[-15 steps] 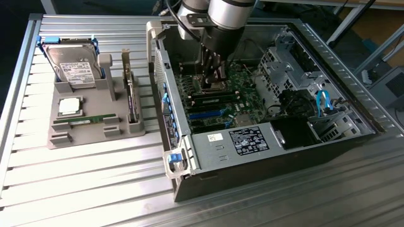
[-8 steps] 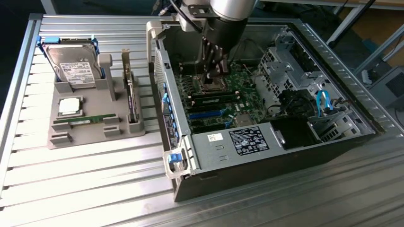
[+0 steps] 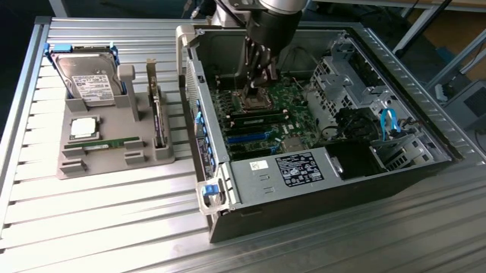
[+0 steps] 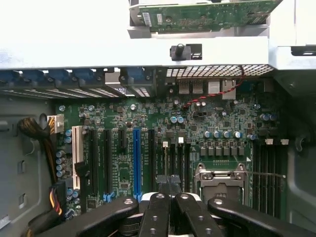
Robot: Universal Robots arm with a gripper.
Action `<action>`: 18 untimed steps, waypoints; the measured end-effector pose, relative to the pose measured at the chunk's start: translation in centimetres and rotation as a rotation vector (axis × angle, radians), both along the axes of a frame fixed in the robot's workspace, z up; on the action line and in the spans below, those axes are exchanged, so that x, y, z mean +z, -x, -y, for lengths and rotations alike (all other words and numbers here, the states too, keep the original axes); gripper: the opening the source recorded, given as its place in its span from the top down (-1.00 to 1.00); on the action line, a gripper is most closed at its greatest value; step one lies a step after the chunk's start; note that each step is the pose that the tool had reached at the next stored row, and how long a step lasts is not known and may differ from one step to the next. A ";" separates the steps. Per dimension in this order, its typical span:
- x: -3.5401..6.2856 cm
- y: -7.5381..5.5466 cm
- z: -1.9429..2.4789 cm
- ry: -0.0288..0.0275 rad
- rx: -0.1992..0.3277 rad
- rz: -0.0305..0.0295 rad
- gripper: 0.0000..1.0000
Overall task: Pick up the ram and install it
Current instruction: 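Press down the ram until it locks into place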
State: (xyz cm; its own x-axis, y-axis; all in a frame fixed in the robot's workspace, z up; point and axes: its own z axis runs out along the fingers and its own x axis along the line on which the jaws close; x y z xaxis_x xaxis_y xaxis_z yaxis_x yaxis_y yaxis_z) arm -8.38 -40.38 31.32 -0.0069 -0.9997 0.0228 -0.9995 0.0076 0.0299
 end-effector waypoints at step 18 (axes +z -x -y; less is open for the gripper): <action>1.31 -0.5 0.00 -0.0076 0.000 0.0004 0.80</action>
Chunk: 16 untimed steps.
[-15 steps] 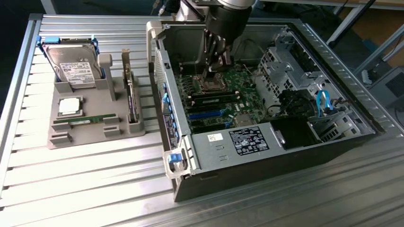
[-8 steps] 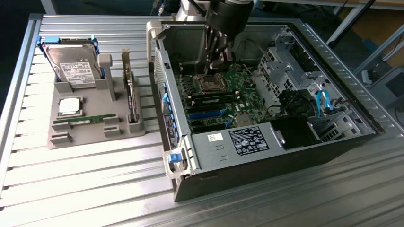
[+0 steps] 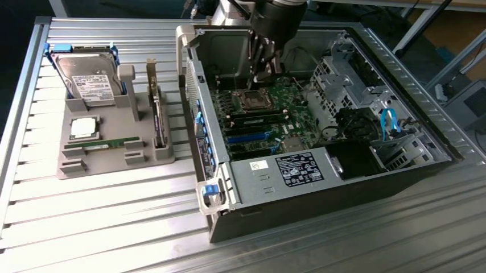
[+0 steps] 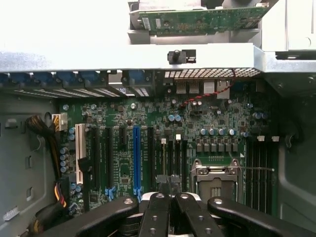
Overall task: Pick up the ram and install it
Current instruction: 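Press down the ram until it locks into place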
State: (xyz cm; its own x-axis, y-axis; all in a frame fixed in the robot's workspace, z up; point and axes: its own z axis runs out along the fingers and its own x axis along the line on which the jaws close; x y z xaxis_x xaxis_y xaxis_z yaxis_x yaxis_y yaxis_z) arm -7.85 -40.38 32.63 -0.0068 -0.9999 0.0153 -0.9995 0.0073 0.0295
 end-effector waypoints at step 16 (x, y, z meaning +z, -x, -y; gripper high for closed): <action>0.00 -4.9 0.00 0.0001 0.000 -0.0005 0.80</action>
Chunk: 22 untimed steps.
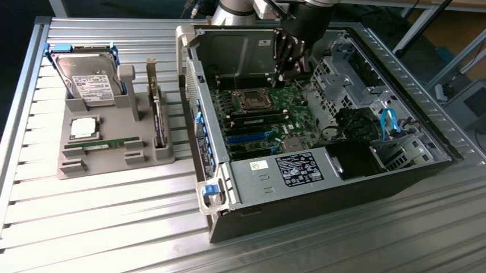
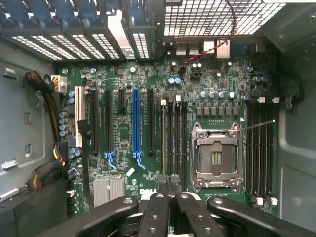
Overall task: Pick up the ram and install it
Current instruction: 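Press down the ram until it locks into place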
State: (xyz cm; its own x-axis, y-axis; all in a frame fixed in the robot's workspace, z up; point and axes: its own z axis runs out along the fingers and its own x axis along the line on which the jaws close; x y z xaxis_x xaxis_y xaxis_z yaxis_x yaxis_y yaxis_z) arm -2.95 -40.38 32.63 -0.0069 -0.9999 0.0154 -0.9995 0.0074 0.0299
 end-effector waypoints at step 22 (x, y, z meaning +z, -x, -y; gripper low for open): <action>0.00 0.0 0.00 0.0000 -0.091 0.0000 0.80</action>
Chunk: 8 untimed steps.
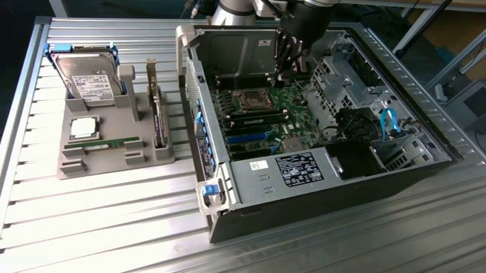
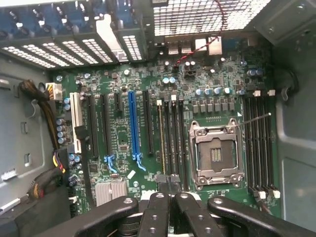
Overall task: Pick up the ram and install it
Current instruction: 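Press down the ram until it locks into place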
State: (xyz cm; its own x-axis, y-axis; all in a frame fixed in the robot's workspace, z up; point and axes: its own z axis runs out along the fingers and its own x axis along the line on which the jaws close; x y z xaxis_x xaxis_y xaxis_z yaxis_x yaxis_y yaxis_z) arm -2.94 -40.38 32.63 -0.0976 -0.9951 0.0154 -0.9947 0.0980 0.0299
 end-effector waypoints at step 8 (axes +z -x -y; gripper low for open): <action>-0.01 0.0 0.00 0.0000 -0.123 0.0000 0.80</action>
State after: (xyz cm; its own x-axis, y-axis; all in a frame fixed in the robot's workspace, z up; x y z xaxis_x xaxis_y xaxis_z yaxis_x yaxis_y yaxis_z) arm -2.94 -40.38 32.62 -0.2192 -0.9756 0.0153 -0.9751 0.2196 0.0299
